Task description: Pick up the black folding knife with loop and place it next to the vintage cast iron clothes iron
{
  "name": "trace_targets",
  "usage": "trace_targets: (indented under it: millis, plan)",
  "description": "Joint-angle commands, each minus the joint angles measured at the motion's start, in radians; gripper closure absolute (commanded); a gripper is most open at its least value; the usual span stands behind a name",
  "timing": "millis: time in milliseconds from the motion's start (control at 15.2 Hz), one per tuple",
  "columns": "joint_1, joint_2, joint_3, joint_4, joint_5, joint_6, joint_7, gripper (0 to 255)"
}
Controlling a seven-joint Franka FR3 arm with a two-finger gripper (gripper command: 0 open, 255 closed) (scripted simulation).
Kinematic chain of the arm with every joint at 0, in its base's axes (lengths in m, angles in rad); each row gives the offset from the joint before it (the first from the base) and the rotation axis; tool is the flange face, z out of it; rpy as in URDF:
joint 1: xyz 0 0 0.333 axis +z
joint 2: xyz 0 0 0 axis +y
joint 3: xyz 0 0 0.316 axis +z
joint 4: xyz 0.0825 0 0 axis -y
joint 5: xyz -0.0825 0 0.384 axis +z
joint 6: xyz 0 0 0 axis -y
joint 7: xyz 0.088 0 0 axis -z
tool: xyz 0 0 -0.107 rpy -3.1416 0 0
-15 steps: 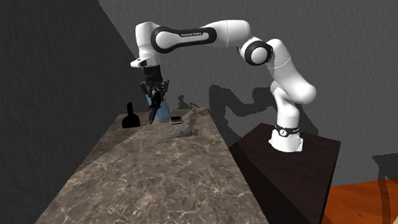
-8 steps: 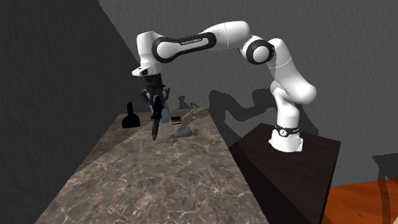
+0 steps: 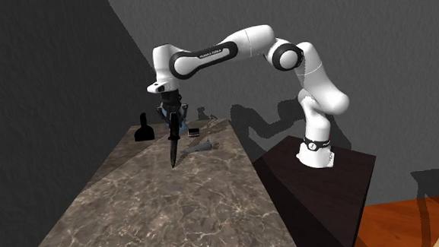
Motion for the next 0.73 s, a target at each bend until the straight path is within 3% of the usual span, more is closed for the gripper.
trace_targets:
  millis: [0, 660]
  plan:
    - [0.002, 0.011, 0.003, -0.022, 0.002, 0.023, 0.000, 255]
    - [0.006, 0.044, 0.011, -0.107, 0.016, 0.138, -0.009, 255]
